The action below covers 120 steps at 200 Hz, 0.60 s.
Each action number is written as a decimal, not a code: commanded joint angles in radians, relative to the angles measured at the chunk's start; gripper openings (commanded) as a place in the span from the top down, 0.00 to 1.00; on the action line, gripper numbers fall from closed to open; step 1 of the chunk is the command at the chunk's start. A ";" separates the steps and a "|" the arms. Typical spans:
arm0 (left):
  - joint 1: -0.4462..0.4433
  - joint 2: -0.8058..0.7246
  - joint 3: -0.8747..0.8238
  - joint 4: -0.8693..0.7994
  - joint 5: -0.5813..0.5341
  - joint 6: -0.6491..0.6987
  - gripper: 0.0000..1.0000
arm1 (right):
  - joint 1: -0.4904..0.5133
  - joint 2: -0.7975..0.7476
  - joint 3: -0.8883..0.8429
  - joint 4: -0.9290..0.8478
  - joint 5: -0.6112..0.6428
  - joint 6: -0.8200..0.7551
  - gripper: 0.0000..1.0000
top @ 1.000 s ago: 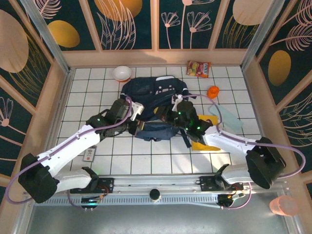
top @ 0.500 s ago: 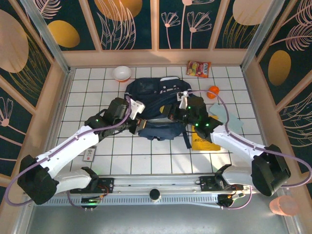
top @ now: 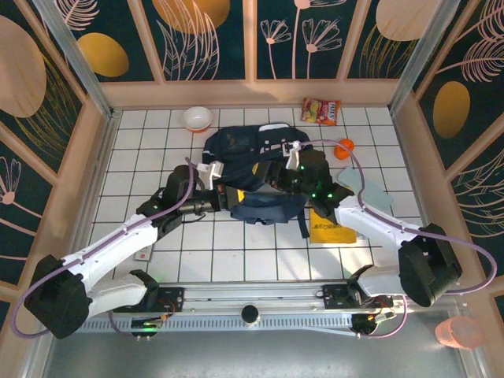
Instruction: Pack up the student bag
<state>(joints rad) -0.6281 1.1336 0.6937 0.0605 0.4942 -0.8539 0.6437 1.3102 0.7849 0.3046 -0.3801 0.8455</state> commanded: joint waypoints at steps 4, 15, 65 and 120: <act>-0.003 -0.001 -0.004 0.143 0.037 -0.143 1.00 | 0.058 0.003 -0.007 0.049 0.067 0.076 0.51; -0.003 0.010 -0.003 0.153 0.036 -0.149 1.00 | 0.085 0.004 -0.030 0.065 0.112 0.151 0.50; -0.016 0.065 0.065 0.049 0.100 -0.024 1.00 | 0.114 0.076 -0.012 0.053 0.214 0.168 0.70; -0.016 0.112 0.300 -0.550 -0.029 0.610 1.00 | 0.015 0.003 0.010 -0.109 0.061 -0.130 1.00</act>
<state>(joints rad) -0.6342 1.2579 0.8974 -0.2764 0.5083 -0.5659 0.6971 1.3651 0.7582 0.2794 -0.2386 0.8818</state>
